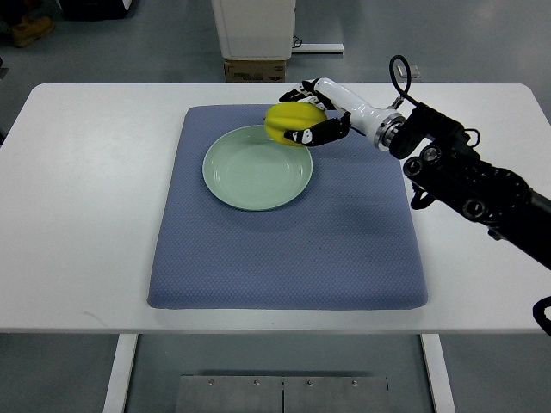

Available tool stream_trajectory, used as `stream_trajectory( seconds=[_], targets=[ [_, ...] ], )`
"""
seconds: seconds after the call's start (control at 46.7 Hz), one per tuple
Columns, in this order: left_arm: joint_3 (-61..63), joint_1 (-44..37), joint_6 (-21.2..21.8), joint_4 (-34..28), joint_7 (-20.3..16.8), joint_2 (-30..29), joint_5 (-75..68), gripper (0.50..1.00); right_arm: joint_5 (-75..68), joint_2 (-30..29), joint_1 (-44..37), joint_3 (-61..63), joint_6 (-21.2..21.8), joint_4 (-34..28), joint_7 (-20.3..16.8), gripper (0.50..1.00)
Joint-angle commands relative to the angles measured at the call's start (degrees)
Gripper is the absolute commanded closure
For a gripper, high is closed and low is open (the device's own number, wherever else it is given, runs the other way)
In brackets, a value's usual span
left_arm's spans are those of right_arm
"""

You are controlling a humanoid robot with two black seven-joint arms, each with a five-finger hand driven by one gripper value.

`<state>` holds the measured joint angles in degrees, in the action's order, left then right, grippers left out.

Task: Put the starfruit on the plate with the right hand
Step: 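Lift the starfruit with the right hand and carry it over the plate, then lower the starfruit onto the plate and open the right hand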

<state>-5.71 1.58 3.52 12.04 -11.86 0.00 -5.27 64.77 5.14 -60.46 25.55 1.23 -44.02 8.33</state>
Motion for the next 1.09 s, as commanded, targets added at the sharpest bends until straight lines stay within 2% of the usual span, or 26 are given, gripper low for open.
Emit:
stream_trajectory(
  seconds=[0.0, 0.15, 0.514, 1.071],
  targets=[
    [0.0, 0.0, 0.0, 0.0, 0.0, 0.0, 0.0, 0.500, 0.0, -1.8, -0.4, -0.1, 0.0, 0.6, -0.1, 1.000],
    [0.0, 0.0, 0.0, 0.0, 0.0, 0.0, 0.0, 0.500, 0.0, -5.1, -1.0, -1.5, 0.0, 1.8, -0.6, 1.000],
    [0.0, 0.0, 0.0, 0.0, 0.0, 0.0, 0.0, 0.500, 0.2, -5.1, -2.6, -4.8, -2.6, 5.6, -1.4, 1.000],
    [0.0, 0.0, 0.0, 0.0, 0.0, 0.0, 0.0, 0.500, 0.0, -5.1, -2.6, -10.5, -2.6, 2.4, -1.3, 1.000]
  ],
)
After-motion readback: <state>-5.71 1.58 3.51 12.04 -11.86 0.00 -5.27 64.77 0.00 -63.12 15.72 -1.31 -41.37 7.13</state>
